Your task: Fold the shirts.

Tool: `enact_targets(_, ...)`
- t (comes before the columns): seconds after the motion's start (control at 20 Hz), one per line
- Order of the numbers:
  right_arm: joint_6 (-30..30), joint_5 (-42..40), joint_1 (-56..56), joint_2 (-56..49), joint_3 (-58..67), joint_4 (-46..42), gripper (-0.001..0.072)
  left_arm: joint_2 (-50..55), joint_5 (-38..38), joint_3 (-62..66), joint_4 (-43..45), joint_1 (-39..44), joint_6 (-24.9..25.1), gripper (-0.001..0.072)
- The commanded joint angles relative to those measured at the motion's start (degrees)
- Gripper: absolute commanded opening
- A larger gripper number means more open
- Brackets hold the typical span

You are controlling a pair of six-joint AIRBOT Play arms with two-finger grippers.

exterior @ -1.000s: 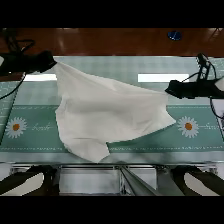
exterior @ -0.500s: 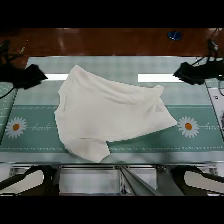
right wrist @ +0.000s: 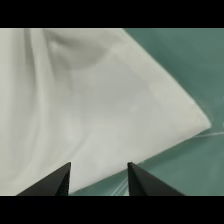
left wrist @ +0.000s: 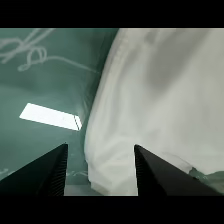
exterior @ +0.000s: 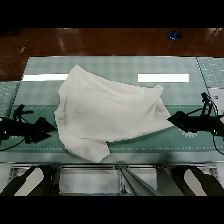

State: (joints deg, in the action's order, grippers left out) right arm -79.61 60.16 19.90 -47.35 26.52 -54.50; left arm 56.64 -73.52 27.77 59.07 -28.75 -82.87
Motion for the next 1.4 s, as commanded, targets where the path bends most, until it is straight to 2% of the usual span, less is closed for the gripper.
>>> enact_targets(0.0, 1.22, 0.15, 0.17, 7.13, -5.4, 4.92, 0.0413, -0.42, -0.07, -6.08, -2.16, -0.09, 0.11, 0.0509)
enact_targets(0.1, 1.25, -0.9, 0.63, 7.08, -4.09, 6.36, 0.0412, 0.68, 0.28, -7.48, -2.19, 1.25, -0.59, 0.0508)
enact_targets(0.25, -0.81, 1.42, 11.17, 7.1, 4.57, -2.32, 0.0412, 2.64, 5.33, -8.85, -5.16, 5.16, -1.27, 0.0503)
enact_targets(0.3, -1.22, 3.32, 15.76, 7.1, 6.62, -5.86, 0.0412, 3.39, 7.56, -8.87, -6.1, 7.13, -1.29, 0.0427)
enact_targets(0.35, -2.75, 4.9, 19.3, 7.02, 7.15, -9.27, 0.0412, 3.93, 10.12, -8.83, -7.1, 8.85, -1.14, 0.0154)
enact_targets(0.4, -5.77, 5.95, 20.83, 6.64, 6.27, -12.2, 0.0411, 4.07, 12.15, -8.7, -8.11, 10.08, -0.85, 0.0021)
enact_targets(0.55, -6.67, 7.89, 20.11, 3.28, -1.36, -10.86, 0.0411, 4.02, 13.75, -7.37, -9.44, 11.37, -0.2, 0.0017)
enact_targets(0.65, 0.57, 10.49, 20.57, -2.21, -5.68, -5.2, 0.0412, 4.0, 13.51, -6.82, -9.42, 11.28, 0.22, 0.0016)
enact_targets(0.75, 4.04, 10.95, 20.7, -8.44, -5.68, -1.01, 0.0412, 4.0, 13.42, -6.82, -9.64, 11.28, 0.22, 0.0017)
enact_targets(1.1, 11.45, 1.62, 20.24, -19.47, -4.7, 13.16, 0.0411, 4.0, 13.31, -6.82, -9.66, 11.28, 0.2, 0.0017)
enact_targets(1.25, 12.0, -1.2, 15.52, -24.13, -0.74, 16.72, 0.0411, 4.0, 13.44, -6.82, -9.86, 11.28, 0.5, 0.0017)
enact_targets(1.35, 11.74, -2.91, 10.05, -27.19, 3.06, 19.17, 0.041, 4.02, 13.77, -6.38, -10.27, 11.28, 2.86, 0.0017)
